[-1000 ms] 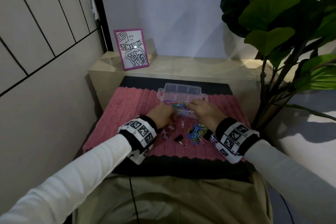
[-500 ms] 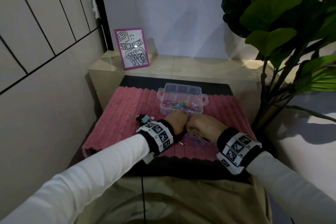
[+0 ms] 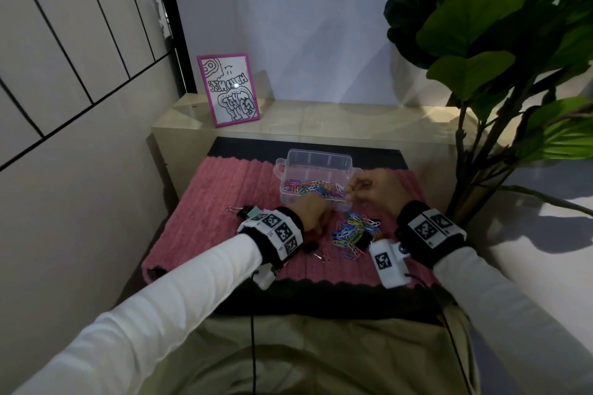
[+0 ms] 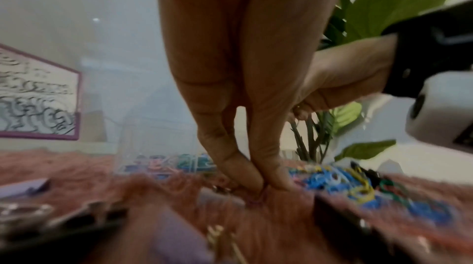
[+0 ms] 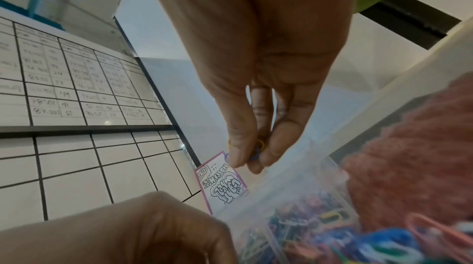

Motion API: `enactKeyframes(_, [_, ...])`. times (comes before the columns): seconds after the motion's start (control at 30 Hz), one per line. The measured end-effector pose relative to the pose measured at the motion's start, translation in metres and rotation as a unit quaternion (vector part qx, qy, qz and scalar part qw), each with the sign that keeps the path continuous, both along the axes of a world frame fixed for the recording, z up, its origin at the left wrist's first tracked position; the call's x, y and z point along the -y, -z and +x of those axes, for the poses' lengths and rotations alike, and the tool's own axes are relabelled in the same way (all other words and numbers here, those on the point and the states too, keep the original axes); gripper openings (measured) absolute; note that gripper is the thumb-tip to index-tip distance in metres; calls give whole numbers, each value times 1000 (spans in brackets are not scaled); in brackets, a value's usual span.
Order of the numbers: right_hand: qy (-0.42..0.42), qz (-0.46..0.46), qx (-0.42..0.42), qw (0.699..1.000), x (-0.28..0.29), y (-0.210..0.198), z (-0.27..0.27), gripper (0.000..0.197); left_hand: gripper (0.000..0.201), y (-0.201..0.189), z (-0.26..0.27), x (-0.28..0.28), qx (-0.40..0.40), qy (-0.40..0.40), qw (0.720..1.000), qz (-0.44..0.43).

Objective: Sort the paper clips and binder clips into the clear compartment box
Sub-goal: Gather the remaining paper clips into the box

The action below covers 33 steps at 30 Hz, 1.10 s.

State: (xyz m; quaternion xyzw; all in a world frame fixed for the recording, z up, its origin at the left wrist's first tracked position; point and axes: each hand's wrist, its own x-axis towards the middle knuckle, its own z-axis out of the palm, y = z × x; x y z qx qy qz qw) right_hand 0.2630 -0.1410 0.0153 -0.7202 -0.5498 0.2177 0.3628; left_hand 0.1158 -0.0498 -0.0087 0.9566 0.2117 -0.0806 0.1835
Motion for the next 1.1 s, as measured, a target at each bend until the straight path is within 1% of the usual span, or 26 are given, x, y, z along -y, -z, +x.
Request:
enactKeyframes(0.07, [15,-14,9,1000,-10,-6,-1,7,20,-5,-8,-7,30,-10,998,-61])
enactKeyframes(0.13, [33,-18,21,999,-21,-9,-4,9,16,-12,-18,-16,85,-28,991,-100])
enactKeyframes(0.23, [40,-17,65,997,-37,-9,-10,12,11,-27,-33,-32,150,-66,974,-156])
enactKeyframes(0.3, [39,-44,94,994,-43,-6,-14,17,11,-40,-40,-46,183,-101,967,-146])
enactKeyframes(0.37, [30,-70,132,988,-40,-5,-16,26,10,-50,-39,-62,199,-111,964,-134])
enactKeyframes(0.4, [22,-68,148,986,-36,-3,-16,29,10,-52,-37,-67,199,-112,964,-137])
enactKeyframes(0.47, [-9,-45,168,985,-22,0,-20,29,9,-54,-30,-77,198,-116,961,-154])
enactKeyframes(0.53, [-50,-42,166,984,-4,4,-25,23,11,-53,-19,-86,196,-119,961,-155])
enactKeyframes(0.57, [-76,-56,188,978,5,7,-27,21,15,-52,-13,-89,194,-120,961,-157])
enactKeyframes(0.6, [-96,-69,230,966,13,9,-31,21,17,-51,-7,-92,190,-122,961,-158])
enactKeyframes(0.67, [-135,-105,331,928,25,14,-38,27,12,-49,4,-94,176,-123,966,-145])
enactKeyframes(0.7, [-150,-130,357,913,28,15,-43,29,10,-47,9,-93,168,-121,969,-136])
enactKeyframes(0.77, [-179,-171,385,889,28,21,-51,32,12,-40,16,-92,152,-109,976,-114])
enactKeyframes(0.83, [-187,-177,400,879,26,25,-55,30,11,-33,21,-89,133,-92,983,-89])
enactKeyframes(0.9, [-184,-148,390,890,24,26,-56,21,13,-31,23,-87,116,-80,987,-71])
enactKeyframes(1.0, [-159,-104,348,918,24,23,-50,13,17,-34,21,-82,82,-58,994,-40])
enactKeyframes(1.07, [-115,-60,288,949,27,23,-42,9,16,-37,18,-80,66,-43,996,-37])
enactKeyframes(1.1, [-89,-35,235,967,29,24,-38,8,16,-38,16,-80,64,-37,997,-36])
